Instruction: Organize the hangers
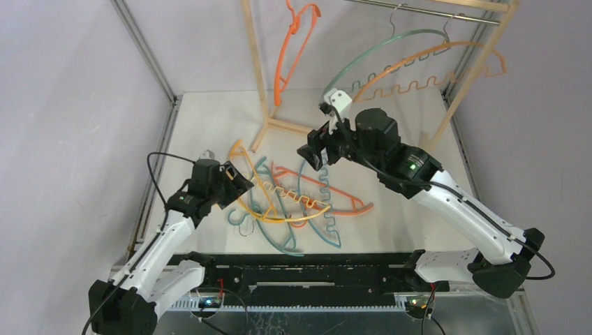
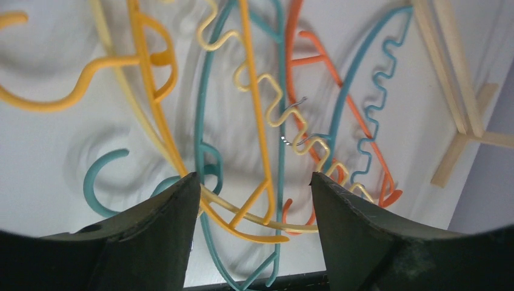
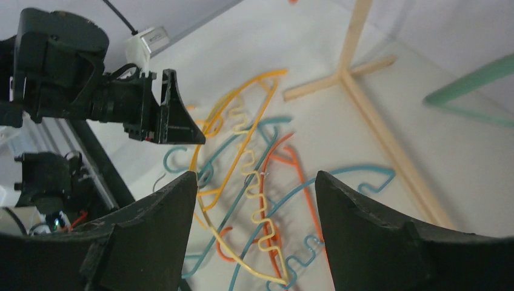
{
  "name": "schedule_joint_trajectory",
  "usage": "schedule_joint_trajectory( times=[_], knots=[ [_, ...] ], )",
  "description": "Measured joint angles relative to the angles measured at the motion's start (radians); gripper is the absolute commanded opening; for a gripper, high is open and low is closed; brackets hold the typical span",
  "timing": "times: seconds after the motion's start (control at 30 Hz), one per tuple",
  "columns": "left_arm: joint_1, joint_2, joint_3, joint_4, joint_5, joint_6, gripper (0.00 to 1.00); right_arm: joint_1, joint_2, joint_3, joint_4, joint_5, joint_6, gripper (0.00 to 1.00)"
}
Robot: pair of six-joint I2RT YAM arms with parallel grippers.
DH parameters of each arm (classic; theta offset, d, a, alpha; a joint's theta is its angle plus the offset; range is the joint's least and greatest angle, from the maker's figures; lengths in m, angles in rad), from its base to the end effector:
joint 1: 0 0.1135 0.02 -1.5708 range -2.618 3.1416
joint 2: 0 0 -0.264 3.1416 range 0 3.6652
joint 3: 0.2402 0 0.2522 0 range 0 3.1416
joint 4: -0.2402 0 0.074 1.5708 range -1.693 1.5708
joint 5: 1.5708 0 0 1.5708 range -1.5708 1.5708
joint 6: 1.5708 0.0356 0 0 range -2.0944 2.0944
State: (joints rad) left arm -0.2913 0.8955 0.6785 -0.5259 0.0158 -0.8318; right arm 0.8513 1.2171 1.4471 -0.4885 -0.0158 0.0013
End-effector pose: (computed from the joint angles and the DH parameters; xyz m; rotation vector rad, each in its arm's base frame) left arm 0.1797 -0.0545 0.2513 -0.6292 2.3024 -0.5744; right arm 0.1705 0.1954 0.4474 -0.7827 1.7019 0.6099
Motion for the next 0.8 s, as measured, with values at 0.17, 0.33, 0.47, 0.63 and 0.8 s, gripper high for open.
schedule_joint_trajectory(
  times=[0.17,0.33,0.47,0.63,0.8],
  knots=[
    [0.000,0.007,-0.111,0.055,-0.024,-0.096,0.63,0.001,0.009,-0.064,-0.015,-0.058,0.008,0.79],
    [0.000,0.092,-0.151,0.138,-0.045,-0.165,0.58,0.001,0.010,-0.085,-0.039,-0.080,0.013,0.78],
    [0.002,0.144,-0.151,0.176,-0.068,-0.185,0.58,0.001,0.009,-0.085,-0.040,-0.085,0.024,0.77],
    [0.027,0.170,-0.151,0.188,-0.092,-0.190,0.58,-0.001,0.009,-0.086,-0.041,-0.099,0.043,0.76],
    [0.092,0.173,-0.151,0.188,-0.093,-0.179,0.57,-0.009,0.011,-0.086,-0.041,-0.117,0.059,0.75]
  ],
)
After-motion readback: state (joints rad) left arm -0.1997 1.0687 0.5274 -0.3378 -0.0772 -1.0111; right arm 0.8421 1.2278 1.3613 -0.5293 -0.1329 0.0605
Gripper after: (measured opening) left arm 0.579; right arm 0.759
